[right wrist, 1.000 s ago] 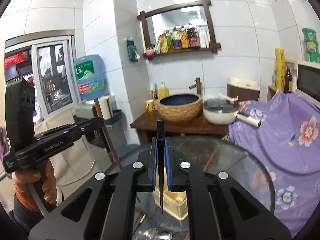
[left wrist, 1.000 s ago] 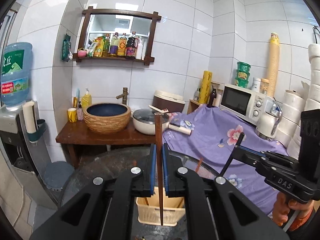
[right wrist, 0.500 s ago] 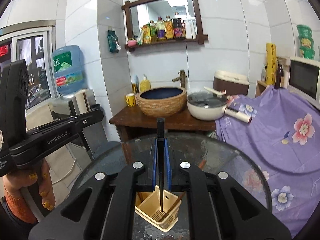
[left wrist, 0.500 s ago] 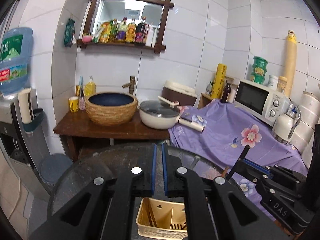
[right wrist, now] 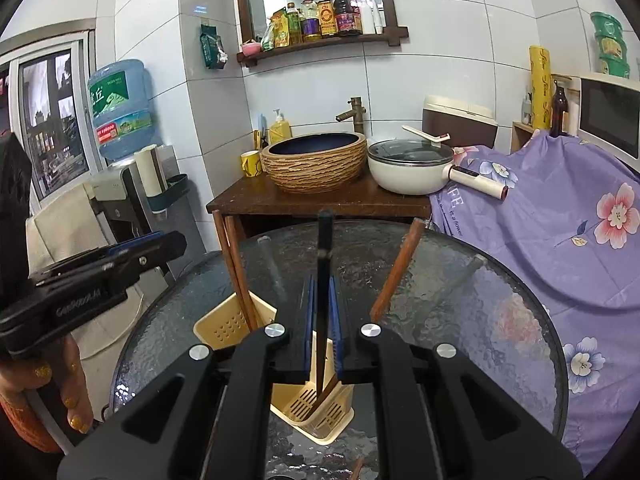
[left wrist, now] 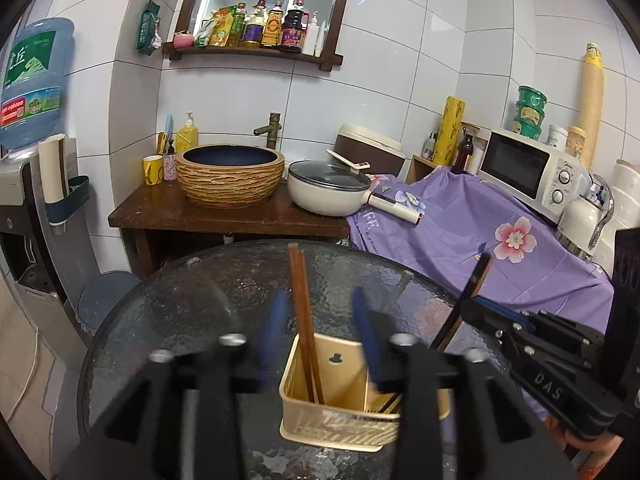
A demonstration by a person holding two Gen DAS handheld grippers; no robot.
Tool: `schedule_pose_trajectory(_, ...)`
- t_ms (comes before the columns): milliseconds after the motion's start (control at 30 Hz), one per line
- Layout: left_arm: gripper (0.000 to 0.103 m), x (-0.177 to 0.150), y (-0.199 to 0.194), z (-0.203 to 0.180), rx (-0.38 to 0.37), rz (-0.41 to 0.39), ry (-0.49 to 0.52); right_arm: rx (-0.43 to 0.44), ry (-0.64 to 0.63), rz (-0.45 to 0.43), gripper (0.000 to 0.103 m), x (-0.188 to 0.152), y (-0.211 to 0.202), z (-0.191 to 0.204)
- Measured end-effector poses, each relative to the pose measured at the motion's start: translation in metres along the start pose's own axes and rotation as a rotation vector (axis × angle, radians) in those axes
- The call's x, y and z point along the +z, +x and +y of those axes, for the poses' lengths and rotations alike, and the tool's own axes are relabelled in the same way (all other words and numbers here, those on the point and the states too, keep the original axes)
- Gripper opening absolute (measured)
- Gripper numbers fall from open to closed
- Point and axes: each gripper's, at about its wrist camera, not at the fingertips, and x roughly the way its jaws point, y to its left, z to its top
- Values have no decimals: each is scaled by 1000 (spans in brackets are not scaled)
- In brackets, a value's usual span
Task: Organize utensils
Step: 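Lower the chopsticks into the holder and open both tools, then grasp a wooden chopstick with the left tool while the right grasps another wooden chopstick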
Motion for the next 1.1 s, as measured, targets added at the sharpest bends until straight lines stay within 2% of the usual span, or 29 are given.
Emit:
schedule_pose_trajectory(33, 61, -6, -2, 2, 4, -4, -9, -14, -8, -12, 10, -3, -2, 0)
schedule_pose_trajectory(100, 68, -18, -4, 7, 13, 8, -18, -24, -13, -27, 25, -7, -7, 0)
schedule_pose_trajectory(133, 70, -24, -5, 8, 17, 19, -17, -26, -10, -34, 39, -10, -10, 0)
schedule_pose_trajectory(167, 74, -31, -6, 10, 26, 30, -14, -32, -8, -54, 44, -16, -17, 0)
schedule_pose_trajectory(200, 79, -37, -6, 12, 36, 40, -10, -41, -17, -72, 44, -22, -23, 2)
schedule_pose_trajectory(300, 82, -63, -10, 19, 70, 94, 21, -59, -68, -80, 44, -43, -38, 10)
schedule_pose_trajectory(367, 82, -86, -12, 25, 97, 142, 31, -67, -94, -61, 45, -63, -45, 15)
schedule_pose_trajectory(467, 82, -114, -16, 34, 93, 199, 10, -84, -108, 15, 45, -97, -45, 15)
schedule_pose_trajectory(533, 81, -136, -16, 38, 100, 252, 3, -97, -112, 95, 45, -120, -38, 13)
schedule_pose_trajectory(600, 77, -154, -15, 40, 109, 299, 6, -127, -98, 138, 45, -139, -34, 9)
schedule_pose_trajectory(733, 70, -178, -12, 40, 106, 367, 16, -124, -10, 289, 45, -176, -22, -7)
schedule_pose_trajectory(833, 57, -190, -10, 41, 128, 396, 32, -139, 6, 357, 45, -199, -17, -9)
schedule_pose_trajectory(967, 44, -202, -7, 45, 123, 433, 13, -131, 34, 415, 45, -219, -11, -8)
schedule_pose_trajectory(1100, 40, -211, -6, 43, 119, 448, 7, -146, 40, 440, 45, -227, -6, -5)
